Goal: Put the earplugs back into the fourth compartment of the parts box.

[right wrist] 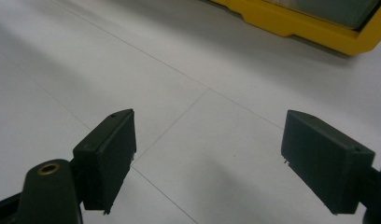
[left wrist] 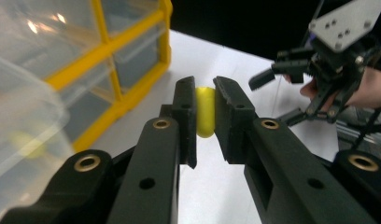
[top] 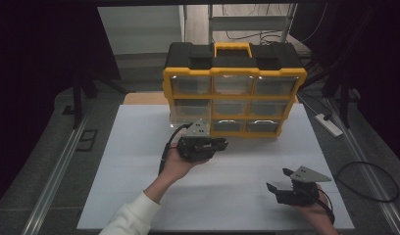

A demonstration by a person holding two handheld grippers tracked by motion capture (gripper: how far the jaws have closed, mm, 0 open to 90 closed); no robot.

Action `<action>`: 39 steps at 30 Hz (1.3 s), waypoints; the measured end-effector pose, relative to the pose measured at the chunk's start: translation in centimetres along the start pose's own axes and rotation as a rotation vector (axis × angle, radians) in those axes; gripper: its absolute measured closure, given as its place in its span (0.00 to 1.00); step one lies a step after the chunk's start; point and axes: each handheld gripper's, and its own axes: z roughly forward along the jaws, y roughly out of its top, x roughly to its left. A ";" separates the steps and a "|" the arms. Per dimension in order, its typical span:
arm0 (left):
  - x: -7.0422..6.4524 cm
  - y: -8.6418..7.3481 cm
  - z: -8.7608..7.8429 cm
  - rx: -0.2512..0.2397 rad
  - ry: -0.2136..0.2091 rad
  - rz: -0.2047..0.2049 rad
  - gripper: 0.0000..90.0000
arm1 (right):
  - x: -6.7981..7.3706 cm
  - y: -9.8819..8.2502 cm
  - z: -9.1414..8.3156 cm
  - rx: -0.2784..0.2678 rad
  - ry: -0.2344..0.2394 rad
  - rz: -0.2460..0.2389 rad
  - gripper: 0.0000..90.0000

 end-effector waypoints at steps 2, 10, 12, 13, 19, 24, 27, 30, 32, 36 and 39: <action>0.2 0.2 -0.6 -0.015 0.013 -0.002 0.87 | 0.0 0.0 0.0 -0.002 0.001 -0.001 0.21; 1.5 1.3 -2.8 -0.080 0.059 -0.024 0.87 | 0.1 0.1 0.0 0.000 0.002 -0.003 0.21; 2.0 1.7 -3.3 -0.088 0.073 -0.030 0.87 | 0.1 0.1 0.0 0.001 0.002 -0.005 0.21; 2.4 1.9 -3.5 -0.092 0.085 -0.031 0.87 | 0.1 0.1 0.0 0.001 0.002 -0.005 0.21; 4.5 2.6 -4.4 -0.092 0.152 -0.051 0.87 | 0.1 0.1 0.0 0.000 0.002 -0.004 0.21; 6.1 2.5 -4.7 -0.089 0.193 -0.085 0.87 | 0.1 0.1 0.0 -0.001 0.001 -0.003 0.21; 6.6 2.4 -4.7 -0.082 0.205 -0.097 0.87 | 0.1 0.1 0.0 0.000 0.001 -0.004 0.21; 7.0 2.2 -4.6 -0.066 0.225 -0.100 0.87 | 0.1 0.1 0.0 0.000 0.001 -0.004 0.21; 7.2 2.1 -4.4 -0.055 0.240 -0.102 0.87 | 0.1 0.1 0.0 0.001 0.002 -0.003 0.21; 7.6 2.0 -4.2 -0.042 0.245 -0.108 0.86 | 0.1 0.1 0.0 0.003 0.003 -0.004 0.21; 7.7 2.0 -4.0 -0.033 0.248 -0.116 0.77 | 0.1 0.1 0.0 0.003 0.003 -0.003 0.21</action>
